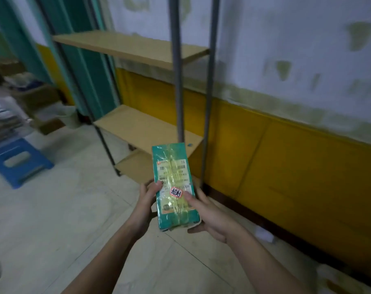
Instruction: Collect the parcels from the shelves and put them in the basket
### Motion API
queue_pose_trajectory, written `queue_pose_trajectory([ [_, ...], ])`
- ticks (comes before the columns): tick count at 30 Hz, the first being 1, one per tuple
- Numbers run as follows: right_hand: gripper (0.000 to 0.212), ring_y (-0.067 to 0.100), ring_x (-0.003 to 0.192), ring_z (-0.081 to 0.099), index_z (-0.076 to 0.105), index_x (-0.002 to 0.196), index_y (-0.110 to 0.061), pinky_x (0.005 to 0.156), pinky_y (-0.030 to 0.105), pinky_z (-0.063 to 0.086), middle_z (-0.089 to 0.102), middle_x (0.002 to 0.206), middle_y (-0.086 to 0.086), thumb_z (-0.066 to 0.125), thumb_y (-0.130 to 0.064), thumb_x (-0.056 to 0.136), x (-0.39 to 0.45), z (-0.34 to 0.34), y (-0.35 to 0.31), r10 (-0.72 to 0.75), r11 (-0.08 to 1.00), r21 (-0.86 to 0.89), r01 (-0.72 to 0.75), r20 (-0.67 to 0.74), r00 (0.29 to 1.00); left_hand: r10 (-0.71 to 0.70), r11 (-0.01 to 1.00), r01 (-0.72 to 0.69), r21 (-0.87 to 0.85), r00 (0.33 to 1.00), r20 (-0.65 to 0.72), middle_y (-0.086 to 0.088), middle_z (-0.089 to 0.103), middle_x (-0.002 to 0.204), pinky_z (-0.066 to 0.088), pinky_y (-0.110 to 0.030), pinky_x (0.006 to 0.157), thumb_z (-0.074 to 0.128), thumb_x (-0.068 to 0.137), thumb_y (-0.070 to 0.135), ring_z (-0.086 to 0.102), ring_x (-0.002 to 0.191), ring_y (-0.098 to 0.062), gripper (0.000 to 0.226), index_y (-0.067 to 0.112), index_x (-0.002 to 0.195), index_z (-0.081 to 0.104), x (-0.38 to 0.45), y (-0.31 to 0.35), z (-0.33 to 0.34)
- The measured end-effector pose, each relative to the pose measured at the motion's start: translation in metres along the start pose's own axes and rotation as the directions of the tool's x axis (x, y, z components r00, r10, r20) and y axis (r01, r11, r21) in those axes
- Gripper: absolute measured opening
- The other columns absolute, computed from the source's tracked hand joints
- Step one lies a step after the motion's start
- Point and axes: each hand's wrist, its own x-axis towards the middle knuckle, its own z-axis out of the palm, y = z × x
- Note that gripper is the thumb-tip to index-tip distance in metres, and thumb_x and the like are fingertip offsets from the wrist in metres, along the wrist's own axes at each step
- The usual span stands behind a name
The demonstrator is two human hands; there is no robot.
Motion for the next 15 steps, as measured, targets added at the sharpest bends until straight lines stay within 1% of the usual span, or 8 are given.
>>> queue_pose_trajectory([
  [3,0.039,0.022,0.118,0.063,0.039,0.125,-0.069,0.097,0.054,0.052,0.063,0.132,-0.013,0.056,-0.056,0.093,0.063,0.073,-0.026,0.007,1.0,-0.002,-0.006,0.086,0.996,0.022,0.999,-0.025,-0.024,0.995,-0.098,-0.003,0.061,0.132,0.052,-0.056,0.098,0.064,0.07,0.073,0.062,0.121,-0.024,0.081,0.026,0.131,0.041,0.003,0.023,-0.084],
  [5,0.037,0.023,0.113,0.066,0.044,0.127,-0.062,0.096,0.056,0.052,0.067,0.126,-0.01,0.057,-0.05,0.095,0.101,0.12,-0.041,-0.001,1.0,0.003,0.001,0.103,0.995,0.026,0.999,-0.029,-0.016,0.983,-0.183,0.003,0.058,0.132,0.051,-0.055,0.098,0.062,0.066,0.076,0.057,0.125,-0.021,0.082,0.031,0.131,0.04,0.004,0.041,-0.137],
  [6,0.037,0.023,0.111,0.067,0.047,0.13,-0.057,0.095,0.057,0.052,0.069,0.123,-0.01,0.056,-0.047,0.096,0.119,0.141,-0.049,-0.007,1.0,0.016,0.005,0.108,0.994,0.023,1.0,-0.023,0.001,0.979,-0.203,0.007,0.055,0.135,0.051,-0.053,0.097,0.062,0.065,0.078,0.052,0.13,-0.019,0.086,0.035,0.136,0.038,0.006,0.05,-0.162],
  [8,0.035,0.023,0.107,0.07,0.052,0.133,-0.047,0.093,0.059,0.053,0.072,0.118,-0.008,0.054,-0.042,0.098,0.153,0.176,-0.066,-0.012,0.998,0.059,0.005,0.122,0.992,0.017,0.998,-0.005,0.064,0.981,-0.192,0.014,0.044,0.147,0.047,-0.054,0.097,0.059,0.068,0.081,0.041,0.139,-0.018,0.087,0.051,0.145,0.03,0.011,0.071,-0.207],
  [10,0.03,0.023,0.104,0.071,0.055,0.13,-0.044,0.093,0.06,0.053,0.074,0.115,-0.006,0.052,-0.038,0.101,0.183,0.204,-0.081,-0.031,0.997,0.077,0.02,0.141,0.99,-0.001,0.988,0.023,0.154,0.989,-0.146,0.016,0.028,0.159,0.04,-0.065,0.102,0.057,0.07,0.084,0.032,0.145,-0.021,0.086,0.068,0.144,0.016,0.022,0.089,-0.245],
  [11,0.029,0.022,0.103,0.072,0.056,0.128,-0.044,0.093,0.06,0.053,0.074,0.114,-0.006,0.052,-0.036,0.101,0.199,0.215,-0.087,-0.045,0.997,0.068,0.036,0.148,0.988,-0.012,0.982,0.036,0.187,0.992,-0.127,0.017,0.023,0.161,0.037,-0.069,0.103,0.057,0.069,0.085,0.03,0.146,-0.023,0.089,0.072,0.142,0.01,0.031,0.096,-0.263],
  [13,0.027,0.021,0.103,0.072,0.057,0.125,-0.047,0.094,0.059,0.053,0.074,0.113,-0.008,0.051,-0.036,0.102,0.235,0.234,-0.099,-0.069,0.997,0.032,0.065,0.16,0.985,-0.041,0.979,0.062,0.193,0.993,-0.107,0.015,0.024,0.161,0.042,-0.07,0.099,0.064,0.067,0.082,0.032,0.145,-0.027,0.097,0.073,0.141,0.003,0.052,0.109,-0.292],
  [15,0.026,0.021,0.103,0.072,0.057,0.124,-0.05,0.095,0.058,0.053,0.074,0.113,-0.009,0.051,-0.036,0.102,0.276,0.246,-0.11,-0.081,0.997,0.0,0.082,0.168,0.982,-0.071,0.984,0.084,0.156,0.993,-0.091,0.012,0.032,0.157,0.052,-0.065,0.09,0.074,0.068,0.071,0.041,0.139,-0.029,0.101,0.072,0.143,0.005,0.078,0.123,-0.316],
])
